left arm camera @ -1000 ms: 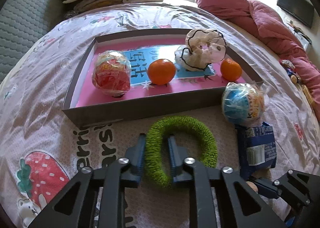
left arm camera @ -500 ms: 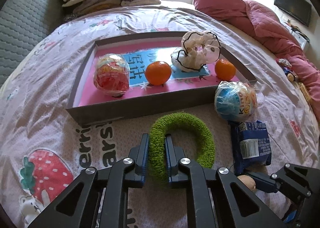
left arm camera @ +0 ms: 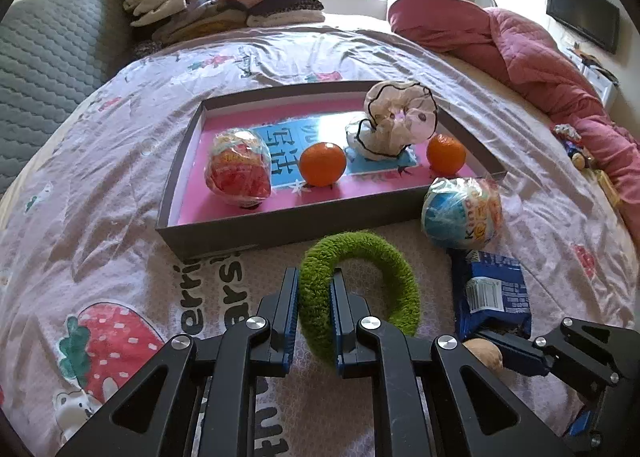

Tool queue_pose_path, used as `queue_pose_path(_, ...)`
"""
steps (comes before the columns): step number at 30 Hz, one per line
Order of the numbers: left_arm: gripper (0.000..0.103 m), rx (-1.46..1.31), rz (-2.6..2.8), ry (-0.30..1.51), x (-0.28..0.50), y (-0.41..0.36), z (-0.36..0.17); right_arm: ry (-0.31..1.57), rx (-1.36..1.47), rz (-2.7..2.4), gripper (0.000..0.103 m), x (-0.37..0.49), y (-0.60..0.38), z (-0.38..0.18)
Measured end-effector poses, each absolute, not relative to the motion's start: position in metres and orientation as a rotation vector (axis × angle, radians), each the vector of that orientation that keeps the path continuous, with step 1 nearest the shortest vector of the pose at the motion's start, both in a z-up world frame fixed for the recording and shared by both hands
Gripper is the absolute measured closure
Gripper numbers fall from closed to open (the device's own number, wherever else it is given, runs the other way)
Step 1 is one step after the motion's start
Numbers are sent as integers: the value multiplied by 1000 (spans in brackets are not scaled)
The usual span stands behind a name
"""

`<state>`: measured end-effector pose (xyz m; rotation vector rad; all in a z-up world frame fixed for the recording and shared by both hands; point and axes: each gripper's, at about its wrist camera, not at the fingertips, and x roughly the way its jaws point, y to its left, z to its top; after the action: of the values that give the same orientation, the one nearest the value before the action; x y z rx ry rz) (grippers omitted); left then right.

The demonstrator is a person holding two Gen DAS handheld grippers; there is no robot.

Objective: Organize objects
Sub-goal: 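Close the left tool on the green ring while the right tool grips the walnut-like ball, then carry the green ring with the left tool while the right tool carries the ball over the tray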

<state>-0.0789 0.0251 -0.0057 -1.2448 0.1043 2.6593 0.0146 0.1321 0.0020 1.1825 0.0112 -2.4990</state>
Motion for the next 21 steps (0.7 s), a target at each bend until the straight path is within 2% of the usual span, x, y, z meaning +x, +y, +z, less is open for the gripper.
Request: queue_pose_path(21,89,-1154,2714,91,-68,16,20,-67,1089,-2556,72,11,141,22)
